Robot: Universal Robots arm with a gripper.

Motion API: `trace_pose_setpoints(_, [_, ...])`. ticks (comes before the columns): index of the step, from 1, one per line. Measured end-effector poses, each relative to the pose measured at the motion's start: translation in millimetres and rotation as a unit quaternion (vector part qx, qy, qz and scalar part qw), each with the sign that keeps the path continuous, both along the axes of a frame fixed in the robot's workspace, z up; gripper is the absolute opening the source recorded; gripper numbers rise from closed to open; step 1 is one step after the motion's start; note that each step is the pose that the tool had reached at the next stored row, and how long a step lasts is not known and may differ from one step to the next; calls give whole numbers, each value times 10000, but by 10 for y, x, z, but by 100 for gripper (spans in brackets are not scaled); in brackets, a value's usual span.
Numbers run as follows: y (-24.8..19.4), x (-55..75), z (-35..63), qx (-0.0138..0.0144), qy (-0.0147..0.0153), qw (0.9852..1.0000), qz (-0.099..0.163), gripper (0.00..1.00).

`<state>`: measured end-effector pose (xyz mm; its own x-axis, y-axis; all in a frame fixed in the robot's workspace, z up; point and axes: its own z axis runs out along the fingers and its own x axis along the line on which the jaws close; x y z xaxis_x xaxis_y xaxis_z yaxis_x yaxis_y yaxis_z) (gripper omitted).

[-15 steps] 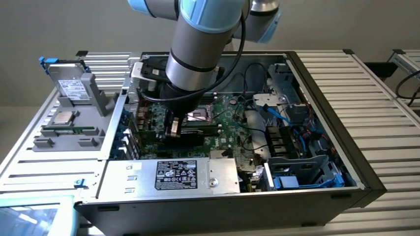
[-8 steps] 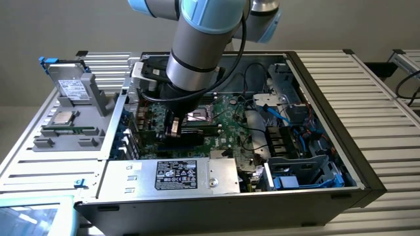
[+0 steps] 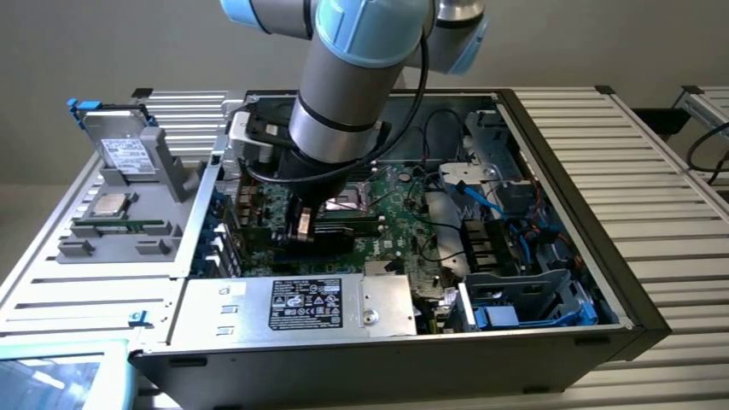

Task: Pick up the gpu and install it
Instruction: 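Insert the gpu into the slot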

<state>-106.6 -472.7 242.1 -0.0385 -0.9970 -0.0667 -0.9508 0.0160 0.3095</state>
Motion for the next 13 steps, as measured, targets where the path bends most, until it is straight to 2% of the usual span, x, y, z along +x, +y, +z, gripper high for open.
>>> trace_pose_setpoints(13, [-7,-1,-32,5,1,10000,0,28])
